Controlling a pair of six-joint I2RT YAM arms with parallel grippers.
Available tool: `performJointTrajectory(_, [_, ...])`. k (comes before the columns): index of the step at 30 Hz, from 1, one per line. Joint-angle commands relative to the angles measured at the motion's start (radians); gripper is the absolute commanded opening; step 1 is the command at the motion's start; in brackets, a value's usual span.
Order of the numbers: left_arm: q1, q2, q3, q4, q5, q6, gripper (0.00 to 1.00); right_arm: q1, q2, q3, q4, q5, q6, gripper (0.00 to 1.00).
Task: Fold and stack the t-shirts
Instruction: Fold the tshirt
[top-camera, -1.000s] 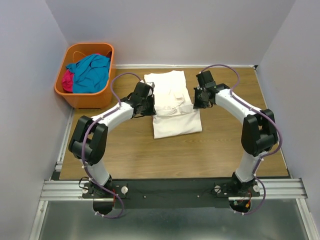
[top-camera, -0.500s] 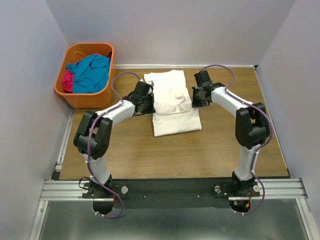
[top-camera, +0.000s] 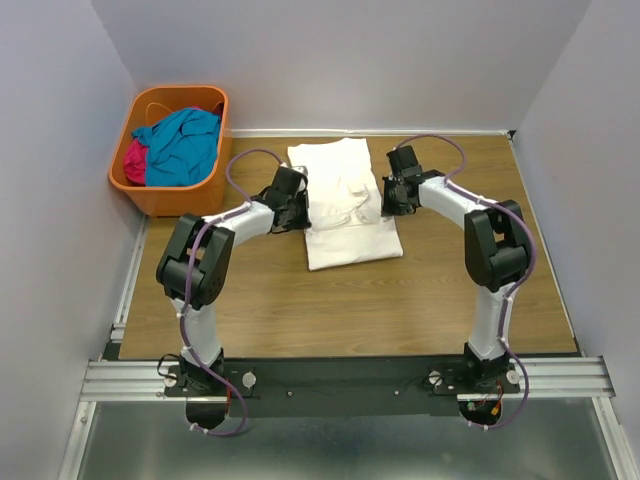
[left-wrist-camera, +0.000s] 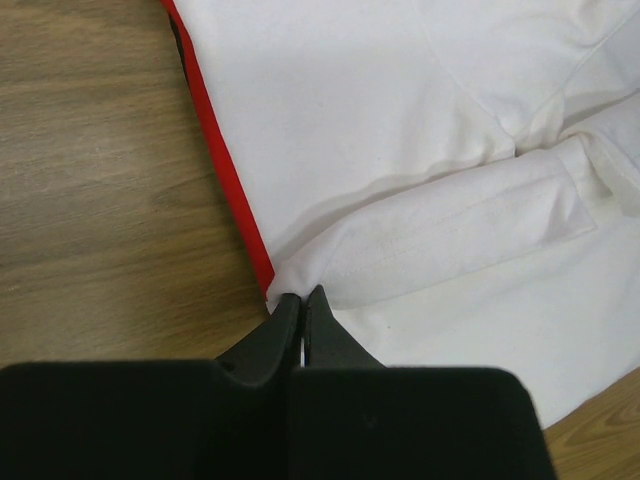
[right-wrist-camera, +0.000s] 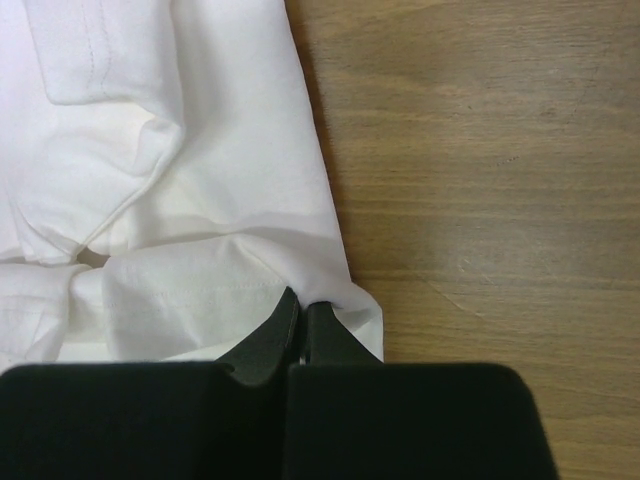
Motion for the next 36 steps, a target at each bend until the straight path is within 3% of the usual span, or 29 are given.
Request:
performJointTrajectory(1, [0.008, 0.008, -0.041, 0.027, -0.014, 0.0, 0.0, -0.008, 0.023, -0.049, 0.052, -0.058, -0.007, 0.0])
performJointTrajectory(8, [-0.009, -0.127, -0.261, 0.031, 0.047, -0.034, 0.0, -0.004, -0.098, -0.31, 0.041, -0.277, 0.062, 0.0])
performJointTrajectory(15, [-0.052, -0.406, -0.44, 0.007, 0.056, -0.072, 0.0, 0.014, -0.37, -0.483, -0.045, -0.347, 0.085, 0.0])
performJointTrajectory(27, [-0.05, -0.523, -0.329, -0.087, 0.05, -0.068, 0.0, 0.017, -0.431, -0.342, -0.168, -0.278, 0.053, 0.0])
performJointTrajectory(36, [-0.038, -0.425, -0.357, 0.011, 0.021, -0.06, 0.0, 0.017, -0.33, -0.304, -0.142, -0.206, 0.035, 0.0])
